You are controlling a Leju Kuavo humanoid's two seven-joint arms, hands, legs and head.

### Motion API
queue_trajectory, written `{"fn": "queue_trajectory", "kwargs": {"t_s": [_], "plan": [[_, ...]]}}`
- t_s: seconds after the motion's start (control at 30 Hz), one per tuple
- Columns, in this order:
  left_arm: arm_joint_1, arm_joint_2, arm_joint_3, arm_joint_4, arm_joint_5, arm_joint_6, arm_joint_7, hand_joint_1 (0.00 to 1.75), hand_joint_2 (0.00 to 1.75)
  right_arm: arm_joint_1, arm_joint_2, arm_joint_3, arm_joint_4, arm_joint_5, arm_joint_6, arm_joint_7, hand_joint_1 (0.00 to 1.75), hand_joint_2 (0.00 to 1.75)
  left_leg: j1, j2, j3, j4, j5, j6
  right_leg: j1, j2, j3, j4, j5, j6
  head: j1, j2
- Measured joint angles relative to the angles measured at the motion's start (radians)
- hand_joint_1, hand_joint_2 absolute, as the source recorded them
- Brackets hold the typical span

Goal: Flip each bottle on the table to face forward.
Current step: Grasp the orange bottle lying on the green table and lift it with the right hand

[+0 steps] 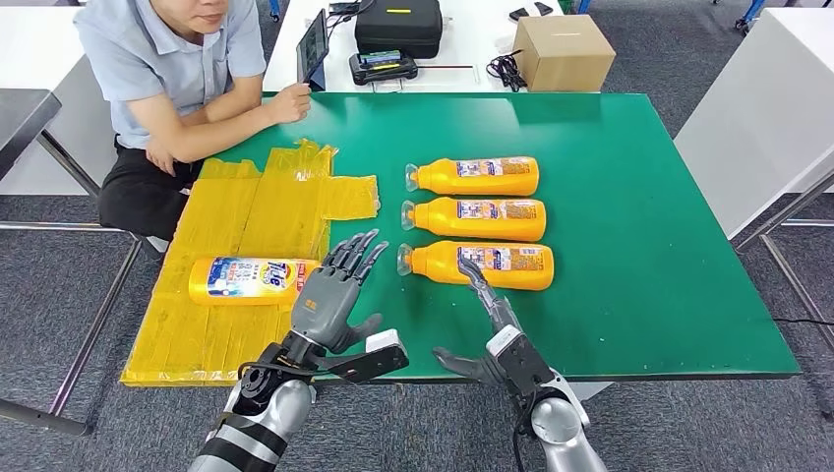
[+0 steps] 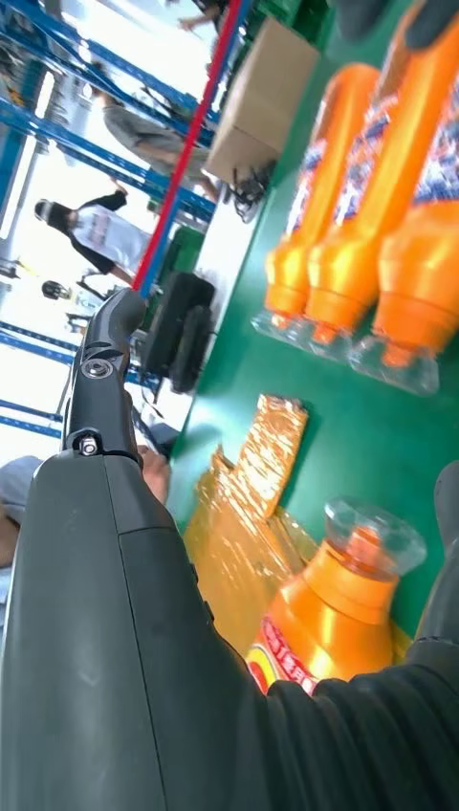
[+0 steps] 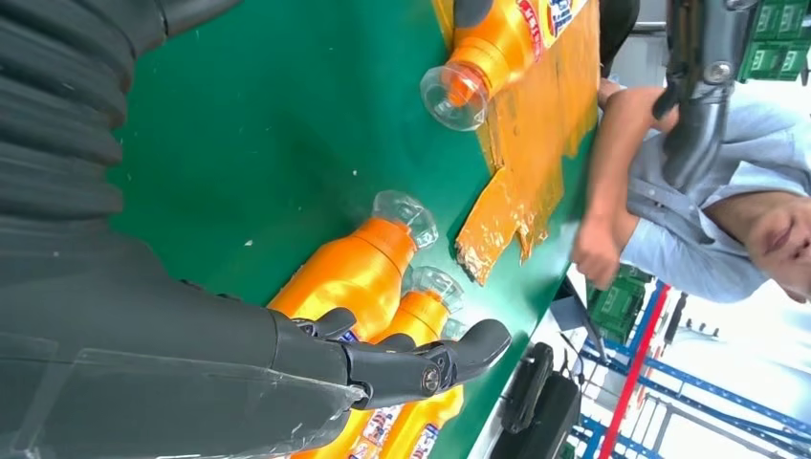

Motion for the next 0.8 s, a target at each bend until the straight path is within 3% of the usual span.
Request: {"fn": "queue_trajectory", "kwargs": {"t_s": [0.23,0.37,0.47,0.6,0.7,0.8], "plan": [[0.036,0.000,-0.027,-0.096,-0.024,0.087,-0.011,0.00,1.75,0.003,0.010,0.000,-0.004,0.018,-0.008,0.002,0.00,1.75,0.000,0.000,0.000,0.000,0.000,0.000,0.000,0.000,0.000,0.000,0.000,0.000,0.000,0.000],[0.079,0.000,-0.068,-0.208,0.039,0.135,-0.039,0.00,1.75,0.008,0.028,-0.002,-0.022,0.082,-0.107,-0.007,0.00,0.00,0.000,0.000,-0.001,0.000,0.000,0.000,0.000,0.000,-0.001,0.000,0.000,0.000,0.000,0.000],[0.107,-0.004,-0.097,-0.264,0.221,0.109,-0.098,0.00,1.75,0.019,0.051,-0.015,-0.075,0.150,-0.188,-0.012,0.00,0.00,0.000,0.000,-0.001,0.000,0.000,0.000,0.000,0.000,-0.001,0.000,0.000,0.000,0.000,0.000],[0.140,-0.017,-0.118,-0.280,0.485,0.025,-0.206,0.00,1.75,0.035,0.073,-0.025,-0.136,0.181,-0.183,-0.003,0.00,0.00,0.000,0.000,-0.001,0.000,0.000,0.000,0.000,0.000,-0.001,0.000,0.000,0.000,0.000,0.000],[0.167,-0.028,-0.120,-0.295,0.636,-0.041,-0.252,0.00,1.75,0.045,0.085,-0.030,-0.148,0.206,-0.184,0.052,0.00,0.00,0.000,0.000,-0.001,0.000,0.000,0.000,0.000,0.000,-0.001,0.000,0.000,0.000,0.000,0.000],[0.190,-0.034,-0.118,-0.318,0.684,-0.067,-0.266,0.00,1.75,0.047,0.098,-0.038,-0.148,0.302,-0.247,0.142,0.00,1.31,0.000,0.000,-0.001,0.000,0.000,0.000,0.000,0.000,0.000,0.000,0.000,0.000,0.000,0.000]]}}
